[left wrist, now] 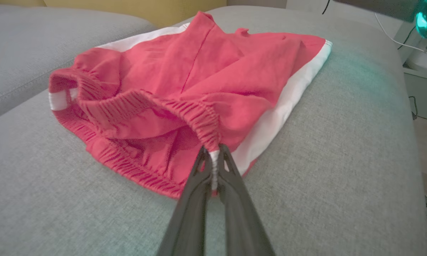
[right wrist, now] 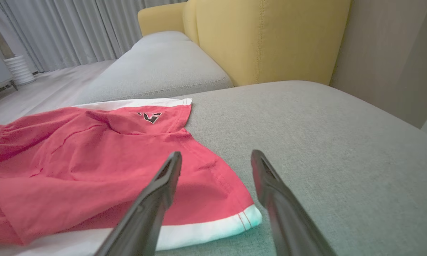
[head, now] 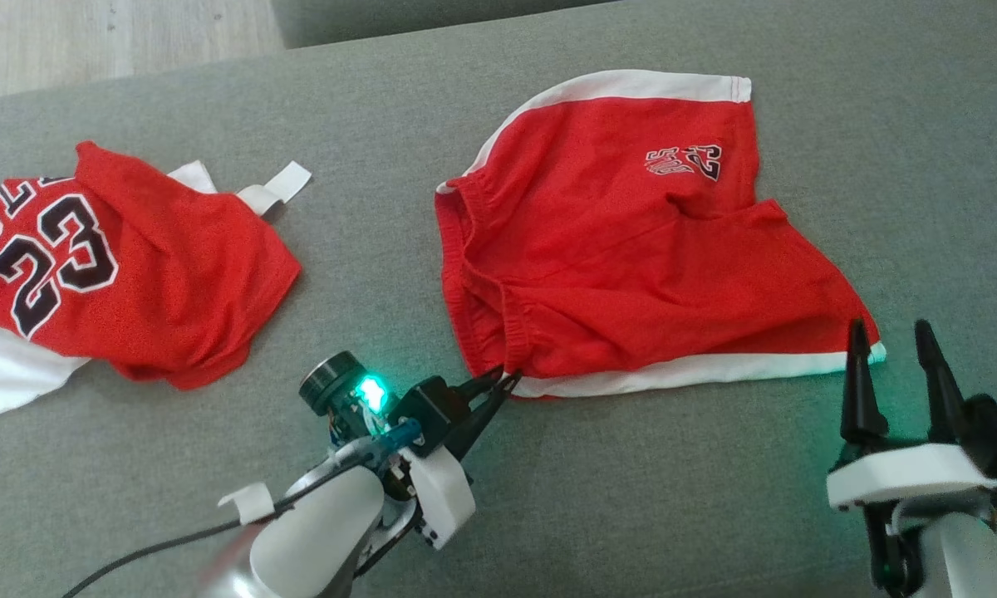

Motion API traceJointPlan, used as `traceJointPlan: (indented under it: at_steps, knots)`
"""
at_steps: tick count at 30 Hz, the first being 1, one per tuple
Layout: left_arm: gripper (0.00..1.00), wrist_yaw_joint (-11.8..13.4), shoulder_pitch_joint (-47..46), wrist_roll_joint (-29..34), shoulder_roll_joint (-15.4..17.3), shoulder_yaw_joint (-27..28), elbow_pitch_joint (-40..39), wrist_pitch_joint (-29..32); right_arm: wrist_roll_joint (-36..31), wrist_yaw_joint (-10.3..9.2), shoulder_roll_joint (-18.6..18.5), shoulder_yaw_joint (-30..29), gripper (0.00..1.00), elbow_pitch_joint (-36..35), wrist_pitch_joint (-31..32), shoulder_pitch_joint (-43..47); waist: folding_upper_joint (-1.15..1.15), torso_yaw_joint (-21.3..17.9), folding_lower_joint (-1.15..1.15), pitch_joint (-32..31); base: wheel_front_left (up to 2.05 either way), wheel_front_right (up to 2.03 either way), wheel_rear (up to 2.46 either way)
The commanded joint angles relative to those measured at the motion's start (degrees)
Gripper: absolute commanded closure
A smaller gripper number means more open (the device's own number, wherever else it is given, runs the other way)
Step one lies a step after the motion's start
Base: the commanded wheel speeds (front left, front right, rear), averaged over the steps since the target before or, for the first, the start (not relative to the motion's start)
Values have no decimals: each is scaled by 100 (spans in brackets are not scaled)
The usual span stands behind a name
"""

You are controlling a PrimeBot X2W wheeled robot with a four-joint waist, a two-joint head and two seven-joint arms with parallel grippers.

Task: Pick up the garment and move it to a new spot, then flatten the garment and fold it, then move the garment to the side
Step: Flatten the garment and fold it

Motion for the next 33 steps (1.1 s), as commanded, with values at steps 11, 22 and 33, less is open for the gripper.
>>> traceJointPlan:
  at_steps: [11,22,33]
  knots:
    - [100,281,-134,-147,102,258,-322,-364,-466,40,-31,-502,0,1379,67,-553,0,169,0,-138,0,0,0]
    - [100,355,-143,-179,86,208,-461,-399,-1055,40,-31,-643,0,1943,457,-909,0,269,0,-115,0,0,0]
    - [100,392,-129,-244,142,175,-450,-390,-1075,40,-31,-462,100,2161,496,-973,0,209,0,-165,0,0,0]
